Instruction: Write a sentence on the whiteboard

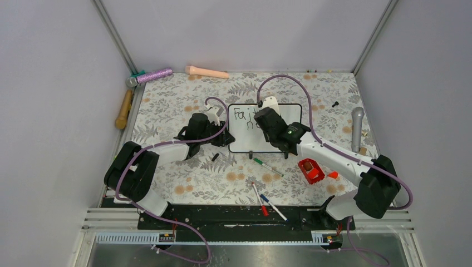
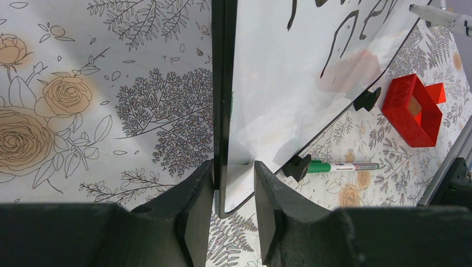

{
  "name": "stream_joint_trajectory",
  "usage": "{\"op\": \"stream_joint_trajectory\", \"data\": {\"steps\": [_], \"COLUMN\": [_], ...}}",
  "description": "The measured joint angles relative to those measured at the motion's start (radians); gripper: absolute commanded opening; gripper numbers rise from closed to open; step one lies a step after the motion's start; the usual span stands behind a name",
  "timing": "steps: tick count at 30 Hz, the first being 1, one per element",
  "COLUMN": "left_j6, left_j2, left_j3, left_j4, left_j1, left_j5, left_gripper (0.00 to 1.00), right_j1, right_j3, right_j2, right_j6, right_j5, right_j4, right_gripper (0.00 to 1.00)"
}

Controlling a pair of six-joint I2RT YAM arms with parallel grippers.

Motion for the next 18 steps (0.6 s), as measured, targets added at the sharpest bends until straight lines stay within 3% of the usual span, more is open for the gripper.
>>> {"op": "stream_joint_trajectory", "data": {"steps": [18], "left_j6": [0.000], "left_j2": [0.000], "left_j3": [0.000], "left_j4": [0.000], "left_j1": [0.000], "left_j5": [0.000], "left_gripper": [0.32], "right_j1": [-0.021], "right_j3": [0.000], "right_j2": [0.025], "right_j6": [0.000], "right_j5": [0.003], "right_j4": [0.001], "right_gripper": [0.00]}}
